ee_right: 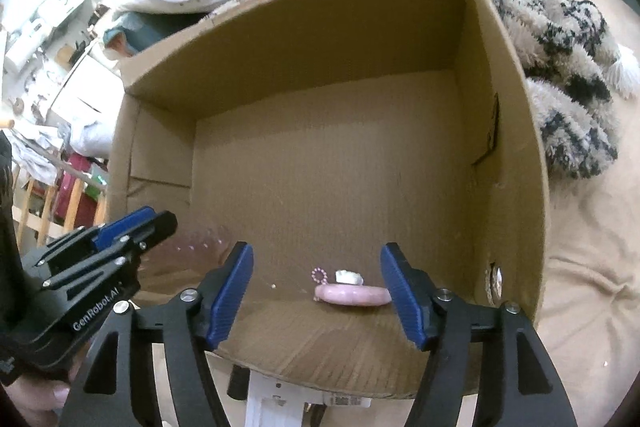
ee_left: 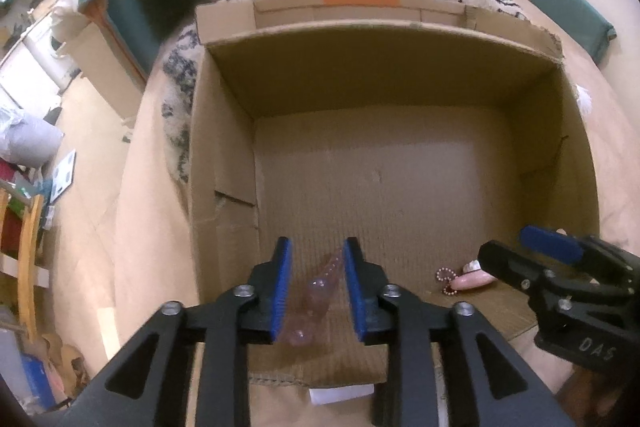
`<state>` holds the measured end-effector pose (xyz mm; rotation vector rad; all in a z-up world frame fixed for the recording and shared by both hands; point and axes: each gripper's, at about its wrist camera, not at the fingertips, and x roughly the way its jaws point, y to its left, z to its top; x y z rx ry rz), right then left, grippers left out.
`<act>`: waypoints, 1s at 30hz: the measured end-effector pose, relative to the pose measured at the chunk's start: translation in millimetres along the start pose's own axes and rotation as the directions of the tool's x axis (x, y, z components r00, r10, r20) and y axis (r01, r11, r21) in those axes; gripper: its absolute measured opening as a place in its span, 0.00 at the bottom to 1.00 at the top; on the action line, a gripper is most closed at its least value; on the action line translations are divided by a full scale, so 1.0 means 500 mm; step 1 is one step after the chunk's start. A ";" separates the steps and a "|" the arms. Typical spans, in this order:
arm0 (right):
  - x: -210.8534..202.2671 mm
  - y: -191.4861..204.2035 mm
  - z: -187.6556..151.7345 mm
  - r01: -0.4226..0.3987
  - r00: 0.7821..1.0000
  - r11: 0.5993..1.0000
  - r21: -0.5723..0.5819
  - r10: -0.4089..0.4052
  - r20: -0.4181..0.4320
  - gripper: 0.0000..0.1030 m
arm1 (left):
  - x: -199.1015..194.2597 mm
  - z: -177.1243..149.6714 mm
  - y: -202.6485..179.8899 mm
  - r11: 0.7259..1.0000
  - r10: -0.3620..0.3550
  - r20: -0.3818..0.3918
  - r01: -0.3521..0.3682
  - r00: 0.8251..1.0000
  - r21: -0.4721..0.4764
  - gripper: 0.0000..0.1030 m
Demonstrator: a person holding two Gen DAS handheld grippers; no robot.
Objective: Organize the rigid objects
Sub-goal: 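Carry both pink items over the box and open both tools to drop them, then lower both tools to the items and grasp white pill bottles with each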
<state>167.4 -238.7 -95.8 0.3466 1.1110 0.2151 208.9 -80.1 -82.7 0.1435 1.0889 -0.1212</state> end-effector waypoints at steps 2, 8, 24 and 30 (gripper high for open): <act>-0.010 0.000 0.003 -0.015 0.999 1.000 0.005 0.014 0.029 0.69 | -0.011 0.001 0.002 1.000 -0.003 0.021 0.003 1.000 -0.008 0.47; -0.048 -0.006 0.016 -0.028 0.992 0.999 0.029 0.025 0.122 0.86 | -0.023 0.009 0.006 0.988 -0.134 0.038 0.136 0.990 -0.066 0.69; -0.069 -0.028 0.015 -0.040 0.990 0.994 0.101 0.026 0.140 0.94 | -0.064 0.007 0.006 1.000 -0.012 0.092 0.014 0.996 -0.025 0.69; -0.093 -0.035 -0.002 -0.036 0.988 0.993 0.110 0.019 0.153 0.94 | -0.093 -0.006 0.035 0.998 0.010 0.103 -0.004 0.995 -0.056 0.69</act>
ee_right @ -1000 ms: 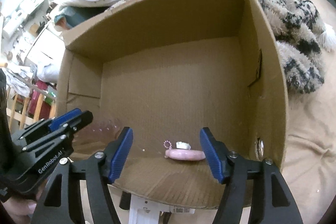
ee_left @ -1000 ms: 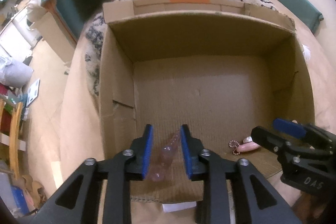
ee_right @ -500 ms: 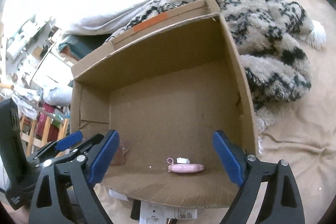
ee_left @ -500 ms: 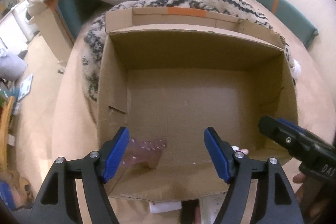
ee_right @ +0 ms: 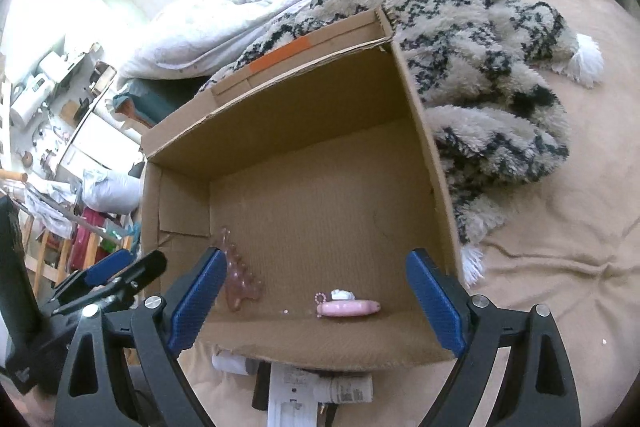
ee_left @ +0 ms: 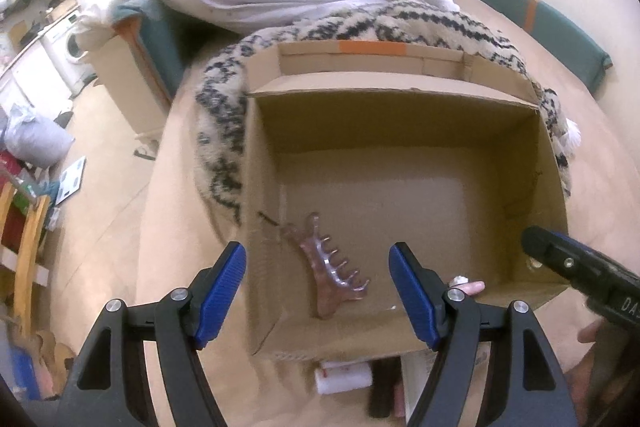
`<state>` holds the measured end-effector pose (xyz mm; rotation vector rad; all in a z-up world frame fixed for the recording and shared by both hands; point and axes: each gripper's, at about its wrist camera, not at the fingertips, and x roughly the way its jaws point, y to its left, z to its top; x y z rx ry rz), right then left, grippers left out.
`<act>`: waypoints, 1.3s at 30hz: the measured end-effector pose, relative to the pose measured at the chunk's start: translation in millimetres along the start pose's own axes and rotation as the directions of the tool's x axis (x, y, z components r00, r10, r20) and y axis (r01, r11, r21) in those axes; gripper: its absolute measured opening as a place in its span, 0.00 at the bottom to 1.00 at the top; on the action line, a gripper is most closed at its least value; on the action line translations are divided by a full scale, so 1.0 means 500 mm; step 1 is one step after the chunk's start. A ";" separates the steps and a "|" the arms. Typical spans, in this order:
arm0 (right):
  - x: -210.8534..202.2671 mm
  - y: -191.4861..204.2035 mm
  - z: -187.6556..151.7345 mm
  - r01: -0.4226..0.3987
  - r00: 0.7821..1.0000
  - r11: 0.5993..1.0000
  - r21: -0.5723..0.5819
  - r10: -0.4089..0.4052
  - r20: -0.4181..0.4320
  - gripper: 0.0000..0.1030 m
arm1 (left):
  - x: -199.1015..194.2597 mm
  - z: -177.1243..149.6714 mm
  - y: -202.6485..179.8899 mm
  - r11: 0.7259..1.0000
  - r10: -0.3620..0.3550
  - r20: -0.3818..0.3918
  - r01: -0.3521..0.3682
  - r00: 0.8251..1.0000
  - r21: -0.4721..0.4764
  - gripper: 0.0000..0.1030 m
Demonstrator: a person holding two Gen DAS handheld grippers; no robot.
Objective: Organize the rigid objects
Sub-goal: 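Lower both tools to the items and grasp white pill bottles with each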
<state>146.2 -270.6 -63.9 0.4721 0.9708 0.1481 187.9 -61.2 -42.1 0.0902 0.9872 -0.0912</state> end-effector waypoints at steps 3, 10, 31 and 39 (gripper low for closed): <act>-0.017 -0.003 -0.010 0.002 1.000 1.000 0.006 -0.003 0.006 0.94 | -0.015 -0.015 0.021 0.999 0.006 -0.003 -0.006 1.000 -0.032 0.69; -0.047 -0.004 -0.041 0.013 1.000 1.000 -0.003 -0.013 0.001 0.94 | -0.049 -0.053 0.048 0.998 0.027 0.001 -0.027 1.000 -0.058 0.69; -0.010 -0.003 -0.149 0.028 0.982 0.998 0.056 -0.018 -0.186 0.94 | 0.042 -0.175 0.063 0.986 -0.053 -0.276 0.007 0.960 -0.165 0.69; 0.024 -0.040 -0.159 0.017 0.963 0.988 0.154 0.025 -0.269 0.94 | 0.109 -0.199 -0.012 0.996 -0.060 -0.353 0.030 0.934 -0.089 0.69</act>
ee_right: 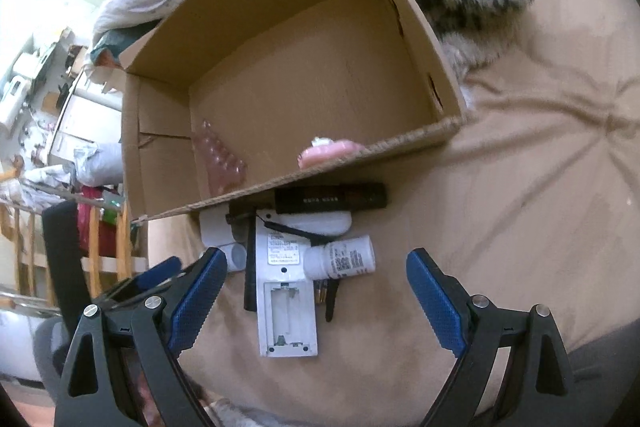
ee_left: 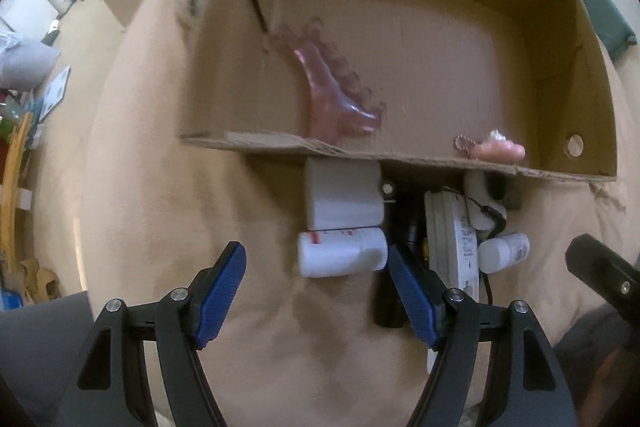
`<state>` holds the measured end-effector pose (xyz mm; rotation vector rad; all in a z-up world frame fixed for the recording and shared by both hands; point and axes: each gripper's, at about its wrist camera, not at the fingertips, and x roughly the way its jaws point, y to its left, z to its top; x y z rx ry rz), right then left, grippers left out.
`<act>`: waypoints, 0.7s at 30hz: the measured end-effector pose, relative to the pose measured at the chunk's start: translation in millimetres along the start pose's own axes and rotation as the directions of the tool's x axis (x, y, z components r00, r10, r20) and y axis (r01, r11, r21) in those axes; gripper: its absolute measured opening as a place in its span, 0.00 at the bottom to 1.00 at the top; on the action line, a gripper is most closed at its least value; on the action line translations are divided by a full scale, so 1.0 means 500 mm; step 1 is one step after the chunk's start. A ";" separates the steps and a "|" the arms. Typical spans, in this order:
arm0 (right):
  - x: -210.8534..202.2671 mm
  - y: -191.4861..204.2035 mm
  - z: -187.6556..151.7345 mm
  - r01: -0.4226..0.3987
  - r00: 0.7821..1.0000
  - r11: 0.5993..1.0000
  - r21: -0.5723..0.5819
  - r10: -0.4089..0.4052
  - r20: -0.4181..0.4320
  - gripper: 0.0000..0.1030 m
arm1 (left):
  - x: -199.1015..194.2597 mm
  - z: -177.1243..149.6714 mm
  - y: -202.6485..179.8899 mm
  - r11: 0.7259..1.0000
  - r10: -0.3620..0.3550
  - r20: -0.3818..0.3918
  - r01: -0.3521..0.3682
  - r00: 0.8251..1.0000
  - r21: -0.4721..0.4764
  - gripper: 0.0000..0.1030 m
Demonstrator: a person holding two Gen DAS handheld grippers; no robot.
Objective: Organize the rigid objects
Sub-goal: 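Lower both tools to the items and grasp white pill bottles with each, then lift both white pill bottles over the box and release them inside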
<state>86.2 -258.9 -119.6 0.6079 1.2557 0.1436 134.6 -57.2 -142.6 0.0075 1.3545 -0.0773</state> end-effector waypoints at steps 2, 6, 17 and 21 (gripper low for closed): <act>0.013 -0.012 0.004 -0.010 1.000 0.999 0.037 0.011 -0.023 0.94 | 0.010 -0.002 -0.002 1.000 -0.001 -0.013 0.001 1.000 -0.002 0.69; 0.057 -0.019 0.013 0.051 0.995 0.998 0.036 -0.048 -0.093 0.94 | 0.024 -0.001 0.004 1.000 -0.011 -0.030 0.011 0.999 -0.011 0.69; 0.119 0.031 0.012 0.161 0.972 0.977 -0.141 -0.182 -0.152 0.49 | 0.036 0.000 0.008 1.000 -0.029 -0.037 0.029 0.999 -0.009 0.43; 0.107 0.044 0.006 0.181 0.973 0.967 -0.178 -0.203 -0.112 0.47 | 0.030 0.000 0.000 1.000 -0.010 -0.037 0.009 0.999 -0.008 0.42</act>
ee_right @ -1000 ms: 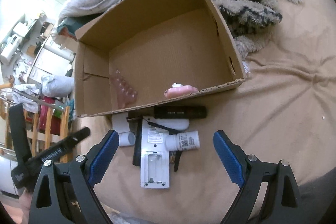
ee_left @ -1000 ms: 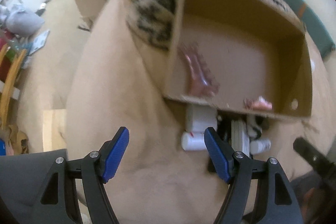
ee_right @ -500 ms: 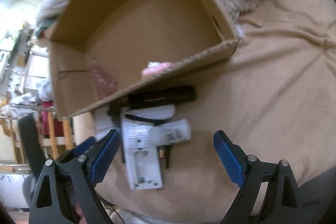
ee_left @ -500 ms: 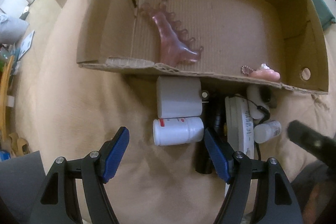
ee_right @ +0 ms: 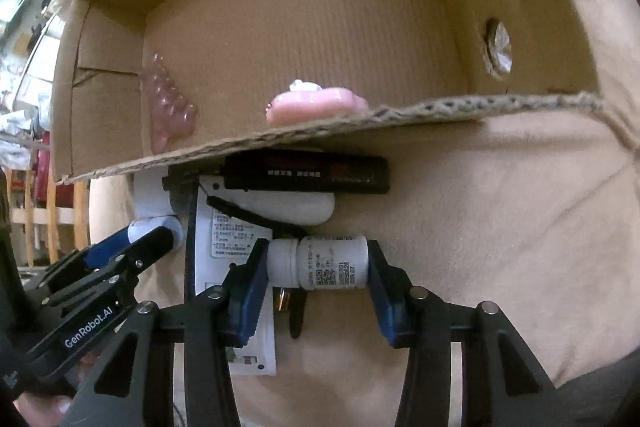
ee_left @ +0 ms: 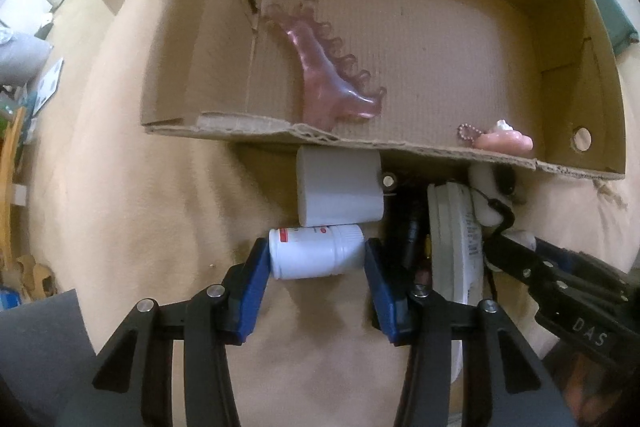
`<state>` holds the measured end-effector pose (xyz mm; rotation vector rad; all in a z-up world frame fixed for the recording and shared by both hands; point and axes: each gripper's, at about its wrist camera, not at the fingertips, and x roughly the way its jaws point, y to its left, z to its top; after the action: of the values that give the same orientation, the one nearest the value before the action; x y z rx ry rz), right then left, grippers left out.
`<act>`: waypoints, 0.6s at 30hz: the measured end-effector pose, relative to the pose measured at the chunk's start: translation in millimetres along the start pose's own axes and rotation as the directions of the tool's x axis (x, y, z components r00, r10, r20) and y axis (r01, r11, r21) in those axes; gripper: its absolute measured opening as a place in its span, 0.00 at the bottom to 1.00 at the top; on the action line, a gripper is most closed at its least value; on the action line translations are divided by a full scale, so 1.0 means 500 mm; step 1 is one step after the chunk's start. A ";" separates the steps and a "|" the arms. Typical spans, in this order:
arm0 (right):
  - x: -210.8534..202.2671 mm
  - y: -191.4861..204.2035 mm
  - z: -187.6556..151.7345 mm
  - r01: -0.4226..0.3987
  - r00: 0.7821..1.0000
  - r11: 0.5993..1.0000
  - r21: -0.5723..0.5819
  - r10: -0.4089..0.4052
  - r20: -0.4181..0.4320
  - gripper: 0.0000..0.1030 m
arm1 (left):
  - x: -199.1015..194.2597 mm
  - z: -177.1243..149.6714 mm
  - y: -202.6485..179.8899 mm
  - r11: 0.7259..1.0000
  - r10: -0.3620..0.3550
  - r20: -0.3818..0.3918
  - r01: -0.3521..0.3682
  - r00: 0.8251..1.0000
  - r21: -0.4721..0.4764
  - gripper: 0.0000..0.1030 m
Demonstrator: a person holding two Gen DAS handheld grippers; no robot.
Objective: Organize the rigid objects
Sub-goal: 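Lift both white pill bottles over the box and release them inside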
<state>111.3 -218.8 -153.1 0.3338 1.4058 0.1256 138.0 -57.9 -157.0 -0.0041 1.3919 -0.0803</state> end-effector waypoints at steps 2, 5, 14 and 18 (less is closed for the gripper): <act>-0.006 0.001 -0.001 0.000 1.000 1.000 0.001 0.000 0.011 0.47 | -0.001 0.003 -0.001 1.000 0.000 -0.003 0.000 1.000 -0.007 0.42; -0.015 0.001 0.002 -0.004 1.000 1.000 0.011 0.004 0.029 0.47 | -0.012 -0.003 0.001 1.000 0.011 0.001 -0.011 1.000 0.003 0.42; -0.048 -0.001 -0.018 -0.016 0.997 1.000 0.017 0.015 0.072 0.47 | -0.030 -0.001 0.014 0.999 0.036 0.025 -0.036 0.999 -0.022 0.42; -0.054 -0.001 -0.024 -0.046 0.994 0.999 0.024 0.043 0.104 0.47 | -0.047 -0.011 0.035 0.998 0.045 0.041 -0.043 0.998 -0.049 0.42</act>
<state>95.1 -224.9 -129.2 0.3883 1.2990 0.1245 129.3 -39.0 -135.7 -0.0156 1.3508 -0.0098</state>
